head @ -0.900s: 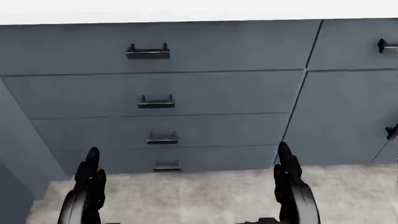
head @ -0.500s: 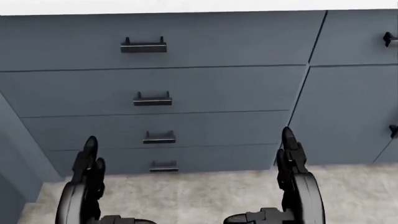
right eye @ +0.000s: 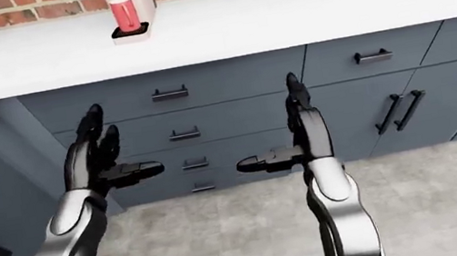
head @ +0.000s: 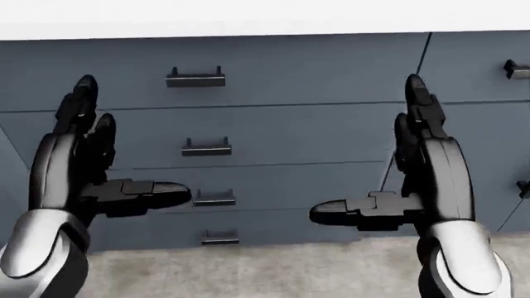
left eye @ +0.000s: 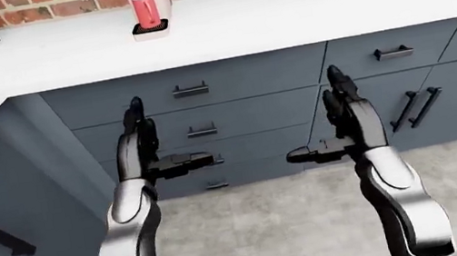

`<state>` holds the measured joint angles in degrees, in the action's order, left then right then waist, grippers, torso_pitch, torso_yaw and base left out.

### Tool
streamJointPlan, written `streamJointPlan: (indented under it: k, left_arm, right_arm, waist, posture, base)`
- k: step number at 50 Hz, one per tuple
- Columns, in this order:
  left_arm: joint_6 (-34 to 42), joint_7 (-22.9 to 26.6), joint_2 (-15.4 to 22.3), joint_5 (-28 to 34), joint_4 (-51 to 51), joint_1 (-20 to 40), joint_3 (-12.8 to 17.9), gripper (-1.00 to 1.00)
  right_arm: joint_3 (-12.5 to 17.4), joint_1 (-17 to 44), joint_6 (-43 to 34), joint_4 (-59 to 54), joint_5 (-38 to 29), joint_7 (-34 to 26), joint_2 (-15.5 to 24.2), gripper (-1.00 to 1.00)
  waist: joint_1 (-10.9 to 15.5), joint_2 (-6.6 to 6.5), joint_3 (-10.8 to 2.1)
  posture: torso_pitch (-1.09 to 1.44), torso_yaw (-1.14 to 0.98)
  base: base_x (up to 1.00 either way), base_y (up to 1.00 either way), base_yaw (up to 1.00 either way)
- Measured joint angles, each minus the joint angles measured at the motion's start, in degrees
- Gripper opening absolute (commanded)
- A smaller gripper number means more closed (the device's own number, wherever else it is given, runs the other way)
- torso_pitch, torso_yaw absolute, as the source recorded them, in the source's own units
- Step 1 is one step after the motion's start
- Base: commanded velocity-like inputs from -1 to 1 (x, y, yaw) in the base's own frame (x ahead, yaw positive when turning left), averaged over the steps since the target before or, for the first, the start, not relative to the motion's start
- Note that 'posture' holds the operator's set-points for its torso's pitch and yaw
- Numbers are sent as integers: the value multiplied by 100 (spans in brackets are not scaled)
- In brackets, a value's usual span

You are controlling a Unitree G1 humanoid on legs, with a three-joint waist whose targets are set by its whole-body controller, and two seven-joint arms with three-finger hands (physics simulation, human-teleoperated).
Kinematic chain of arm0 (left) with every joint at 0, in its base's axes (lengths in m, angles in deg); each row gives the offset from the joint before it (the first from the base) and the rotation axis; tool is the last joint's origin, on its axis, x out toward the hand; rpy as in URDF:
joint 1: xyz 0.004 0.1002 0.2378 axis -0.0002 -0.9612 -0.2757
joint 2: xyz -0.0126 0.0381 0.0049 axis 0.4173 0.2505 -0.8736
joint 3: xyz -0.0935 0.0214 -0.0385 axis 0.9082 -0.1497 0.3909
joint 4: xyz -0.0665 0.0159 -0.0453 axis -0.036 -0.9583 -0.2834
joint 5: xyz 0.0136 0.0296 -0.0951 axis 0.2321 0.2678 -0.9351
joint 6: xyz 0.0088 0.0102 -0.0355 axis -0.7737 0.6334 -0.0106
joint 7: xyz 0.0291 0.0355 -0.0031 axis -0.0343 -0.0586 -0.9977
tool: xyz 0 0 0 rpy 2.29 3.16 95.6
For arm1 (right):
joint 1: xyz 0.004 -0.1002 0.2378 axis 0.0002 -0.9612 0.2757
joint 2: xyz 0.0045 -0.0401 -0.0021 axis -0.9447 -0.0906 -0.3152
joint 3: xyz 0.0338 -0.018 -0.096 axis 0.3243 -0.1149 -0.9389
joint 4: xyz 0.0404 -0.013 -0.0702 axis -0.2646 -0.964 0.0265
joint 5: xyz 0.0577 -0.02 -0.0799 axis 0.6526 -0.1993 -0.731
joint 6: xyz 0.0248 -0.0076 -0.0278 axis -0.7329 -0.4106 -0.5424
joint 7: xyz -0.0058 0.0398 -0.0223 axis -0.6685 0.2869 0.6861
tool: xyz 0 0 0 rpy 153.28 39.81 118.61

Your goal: Press the button on the coffee machine to serve coffee.

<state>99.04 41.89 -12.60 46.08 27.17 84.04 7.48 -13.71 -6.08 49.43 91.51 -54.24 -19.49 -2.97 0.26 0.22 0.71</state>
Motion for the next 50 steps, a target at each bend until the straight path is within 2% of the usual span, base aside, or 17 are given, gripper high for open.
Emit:
streamJointPlan:
  k: [8, 14, 25, 30, 35, 41, 46, 50]
  left_arm:
    - [933, -237, 344, -410, 236, 774, 242, 100]
    - [1529, -380, 569, -760, 317, 1338, 357, 100]
    - [2225, -733, 1092, -1455, 326, 2292, 630, 100]
    - [2412, -932, 1267, -1756, 427, 2588, 662, 100]
    - [2678, -1212, 1543, -2099, 420, 3009, 836, 100]
    - [2857, -1520, 1855, -2592, 658, 3179, 1012, 100]
    - [2914, -1792, 2073, -3005, 689, 3344, 1069, 100]
    - [2980, -2038, 2205, -3340, 756, 3451, 1096, 100]
  right_arm:
    - [313, 840, -1261, 727, 159, 90, 304, 100]
    - [371, 1298, -2035, 955, 421, 199, 427, 100]
    - [835, 2680, -3311, 1343, 1049, 478, 959, 100]
    - [985, 3193, -3688, 1310, 1403, 686, 1247, 100]
    - [1072, 3467, -4002, 1447, 1724, 873, 1450, 100]
    - [1300, 4013, -4465, 1666, 2046, 1115, 1676, 100]
    - [1313, 4286, -4604, 1715, 2262, 1320, 1786, 100]
    - [1463, 4633, -4882, 1745, 2516, 1455, 1859, 100]
  waist:
    - [12, 19, 17]
    - [13, 6, 76]
    - [12, -7, 154]
    - [26, -9, 176]
    - [15, -8, 236]
    - [22, -32, 264]
    - [16, -29, 277]
    - [20, -42, 315]
  posture:
    - [0, 0]
    - [0, 0]
    - [0, 0]
    - [0, 0]
    - [0, 0]
    - [0, 0]
    - [0, 0]
    - [0, 0]
  base:
    - [0, 0, 0]
    - [0, 0, 0]
    - [0, 0, 0]
    - [0, 0, 0]
    - [0, 0, 0]
    - [0, 0, 0]
    - [0, 0, 0]
    - [0, 0, 0]
